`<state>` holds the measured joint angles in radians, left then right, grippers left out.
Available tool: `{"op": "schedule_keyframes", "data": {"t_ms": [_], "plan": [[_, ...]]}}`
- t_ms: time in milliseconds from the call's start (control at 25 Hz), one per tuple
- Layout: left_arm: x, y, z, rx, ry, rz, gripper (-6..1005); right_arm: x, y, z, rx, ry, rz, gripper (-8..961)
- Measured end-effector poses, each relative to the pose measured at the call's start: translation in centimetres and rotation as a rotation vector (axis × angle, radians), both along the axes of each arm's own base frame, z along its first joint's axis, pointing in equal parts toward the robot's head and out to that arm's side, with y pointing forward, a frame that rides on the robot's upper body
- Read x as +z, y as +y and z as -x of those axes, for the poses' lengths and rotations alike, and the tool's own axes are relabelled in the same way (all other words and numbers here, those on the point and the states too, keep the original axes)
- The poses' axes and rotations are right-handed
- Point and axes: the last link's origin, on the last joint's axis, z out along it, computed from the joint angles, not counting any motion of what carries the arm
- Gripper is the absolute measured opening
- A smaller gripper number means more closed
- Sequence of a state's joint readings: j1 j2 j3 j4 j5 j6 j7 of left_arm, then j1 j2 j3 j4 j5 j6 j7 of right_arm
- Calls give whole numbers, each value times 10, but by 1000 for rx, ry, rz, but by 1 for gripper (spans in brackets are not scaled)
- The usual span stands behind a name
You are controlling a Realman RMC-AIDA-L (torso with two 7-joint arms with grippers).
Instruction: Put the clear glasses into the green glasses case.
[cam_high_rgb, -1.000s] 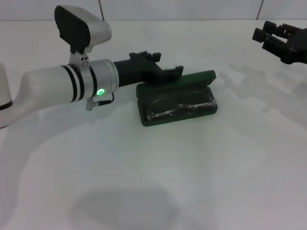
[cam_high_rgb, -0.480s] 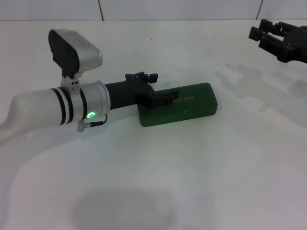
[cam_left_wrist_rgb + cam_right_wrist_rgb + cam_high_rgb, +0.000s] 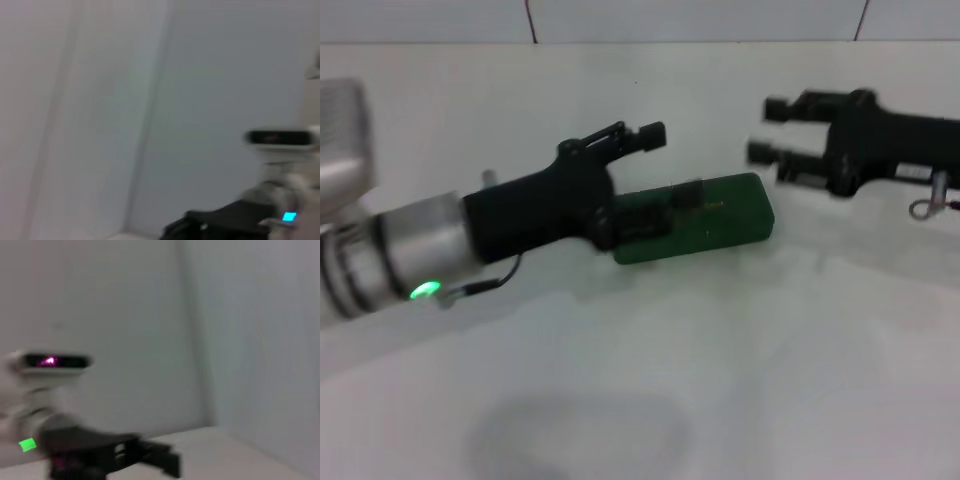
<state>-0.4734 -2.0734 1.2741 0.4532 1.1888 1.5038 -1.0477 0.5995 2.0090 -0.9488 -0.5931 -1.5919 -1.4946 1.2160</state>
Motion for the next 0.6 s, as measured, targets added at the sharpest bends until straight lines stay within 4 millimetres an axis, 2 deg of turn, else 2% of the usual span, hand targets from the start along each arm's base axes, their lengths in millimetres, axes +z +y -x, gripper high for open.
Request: {"op": "schedule_keyframes", "data": {"t_ms": [120, 240, 400, 600], "plan": [[15, -23, 11, -99, 5, -22, 841, -4, -18, 14, 160, -18, 95, 575], [23, -39, 25, -127, 19, -37, 841, -9, -33, 17, 270, -19, 139, 637], [23, -49, 34, -119, 34, -26, 839, -20, -43, 15, 336, -38, 160, 719], [22, -54, 36, -125, 36, -20, 837, -25, -43, 17, 358, -49, 159, 814]]}}
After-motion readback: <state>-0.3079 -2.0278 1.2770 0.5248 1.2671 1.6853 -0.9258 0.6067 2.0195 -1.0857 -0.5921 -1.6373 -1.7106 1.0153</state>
